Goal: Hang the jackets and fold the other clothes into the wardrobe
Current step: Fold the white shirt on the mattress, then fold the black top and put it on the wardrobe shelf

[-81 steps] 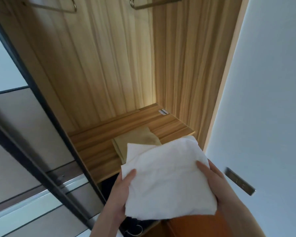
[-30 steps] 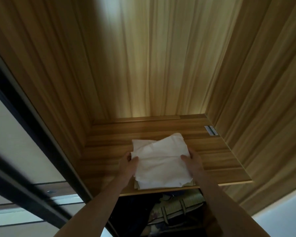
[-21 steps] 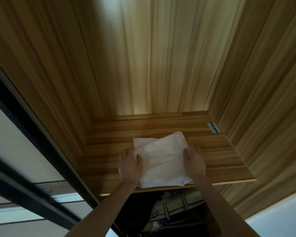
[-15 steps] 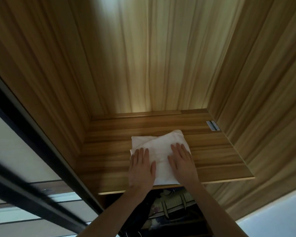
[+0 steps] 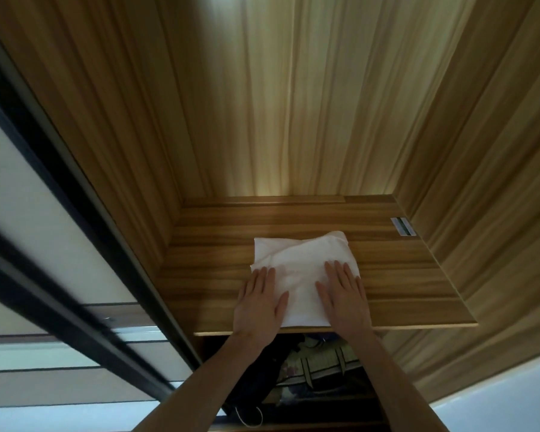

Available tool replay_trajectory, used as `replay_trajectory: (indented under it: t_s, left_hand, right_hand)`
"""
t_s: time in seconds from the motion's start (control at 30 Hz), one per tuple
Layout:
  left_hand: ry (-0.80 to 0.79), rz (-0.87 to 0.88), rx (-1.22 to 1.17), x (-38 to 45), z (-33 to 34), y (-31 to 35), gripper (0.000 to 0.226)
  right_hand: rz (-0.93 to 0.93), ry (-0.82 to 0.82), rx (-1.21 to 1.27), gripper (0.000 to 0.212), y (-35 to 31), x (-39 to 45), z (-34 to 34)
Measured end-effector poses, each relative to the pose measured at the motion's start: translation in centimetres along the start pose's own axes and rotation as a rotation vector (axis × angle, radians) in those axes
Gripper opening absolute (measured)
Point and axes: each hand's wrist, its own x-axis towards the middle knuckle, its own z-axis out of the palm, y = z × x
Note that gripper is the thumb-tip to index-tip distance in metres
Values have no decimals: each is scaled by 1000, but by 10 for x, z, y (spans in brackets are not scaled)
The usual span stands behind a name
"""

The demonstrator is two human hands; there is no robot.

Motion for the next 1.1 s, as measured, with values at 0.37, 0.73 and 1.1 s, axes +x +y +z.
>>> replay_trajectory:
  t_s: [0.37, 0.73, 1.1]
  left_hand:
    - [426, -43, -156, -142, -97, -45, 49]
    - [680, -375, -293, -362, -170, -160, 55]
    - [776, -687, -36, -581, -235, -303, 54]
  right_hand:
    - [-206, 272, 120, 70, -129, -104, -61]
    - [-533, 137, 181, 60, -305, -237, -63]
    - [-906, 29, 284, 66, -511, -356, -25]
